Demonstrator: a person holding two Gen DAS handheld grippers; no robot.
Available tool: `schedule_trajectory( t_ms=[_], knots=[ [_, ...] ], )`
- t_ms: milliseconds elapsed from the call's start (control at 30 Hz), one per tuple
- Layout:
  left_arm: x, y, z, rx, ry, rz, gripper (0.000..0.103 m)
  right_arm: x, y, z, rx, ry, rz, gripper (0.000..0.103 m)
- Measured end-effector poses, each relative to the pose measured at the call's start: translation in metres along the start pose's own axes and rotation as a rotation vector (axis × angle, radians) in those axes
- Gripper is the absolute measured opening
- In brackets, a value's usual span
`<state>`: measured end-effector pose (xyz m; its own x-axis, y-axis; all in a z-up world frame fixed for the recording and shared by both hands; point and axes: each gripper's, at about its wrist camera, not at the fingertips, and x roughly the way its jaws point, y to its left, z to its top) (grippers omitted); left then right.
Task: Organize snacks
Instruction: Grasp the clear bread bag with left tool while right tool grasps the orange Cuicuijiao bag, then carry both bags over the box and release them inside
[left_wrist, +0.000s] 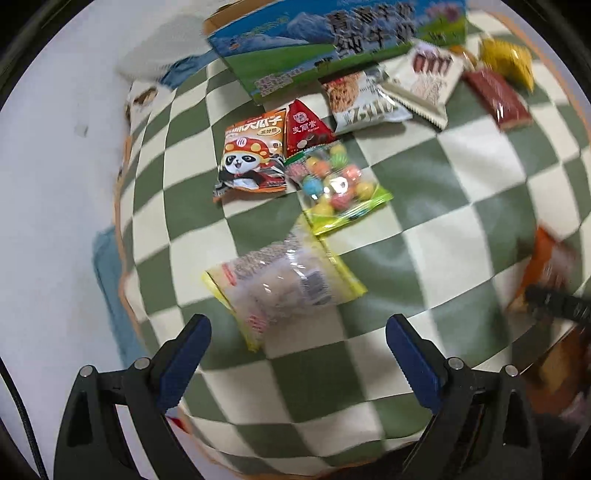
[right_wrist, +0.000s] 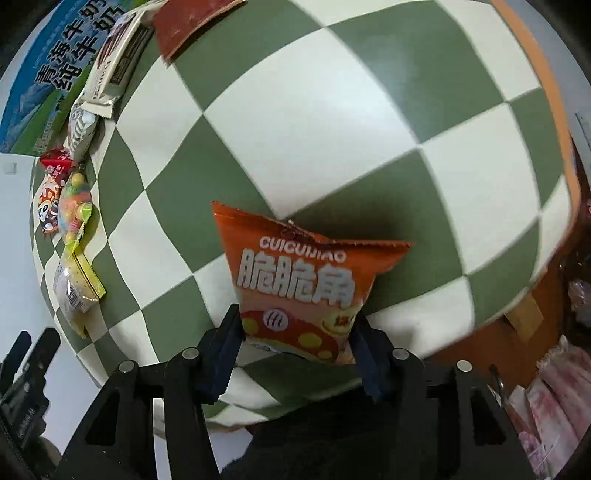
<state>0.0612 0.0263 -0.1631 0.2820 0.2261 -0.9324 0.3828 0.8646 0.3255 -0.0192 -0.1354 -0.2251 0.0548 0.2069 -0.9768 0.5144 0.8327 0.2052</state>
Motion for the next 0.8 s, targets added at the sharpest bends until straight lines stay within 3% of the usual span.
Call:
schedule_trajectory(
  t_ms=[100,233,367,433,467,500,600,700,800],
  knots=[
    [0.015,0.004,0.004,0.138,0.021,0.06,0.097,-0.003,0.033,0.008,-0.122,-0.03,0.003,0.058],
    [0.038,0.004,0.012,0.32,0.058,0.115,0.097,0.0,0.076,0.023,-0.24,-0.006,0.013,0.058],
    [0.066,0.0,0.022,0.475,0.137,0.082,0.097,0.004,0.105,0.035,-0.321,-0.001,-0.014,0.058],
    [0.078,0.003,0.027,0.477,0.156,0.04,0.097,0.005,0.114,0.038,-0.349,0.009,-0.027,0.058],
    [0.082,0.006,0.03,0.453,0.168,-0.003,0.088,0.004,0.117,0.04,-0.36,0.013,-0.034,0.058],
    [0.085,0.011,0.034,0.408,0.19,-0.056,0.073,0.004,0.119,0.042,-0.369,0.017,-0.041,0.058],
    [0.085,0.027,0.04,0.263,0.208,-0.133,0.06,0.004,0.119,0.043,-0.386,0.039,-0.048,0.058],
    [0.092,0.05,0.034,0.0,0.3,-0.233,0.058,0.001,0.118,0.04,-0.417,0.057,-0.067,0.058],
    [0.103,0.071,0.015,-0.307,0.387,-0.411,0.058,-0.002,0.117,0.038,-0.479,0.081,-0.097,0.057]
  ],
)
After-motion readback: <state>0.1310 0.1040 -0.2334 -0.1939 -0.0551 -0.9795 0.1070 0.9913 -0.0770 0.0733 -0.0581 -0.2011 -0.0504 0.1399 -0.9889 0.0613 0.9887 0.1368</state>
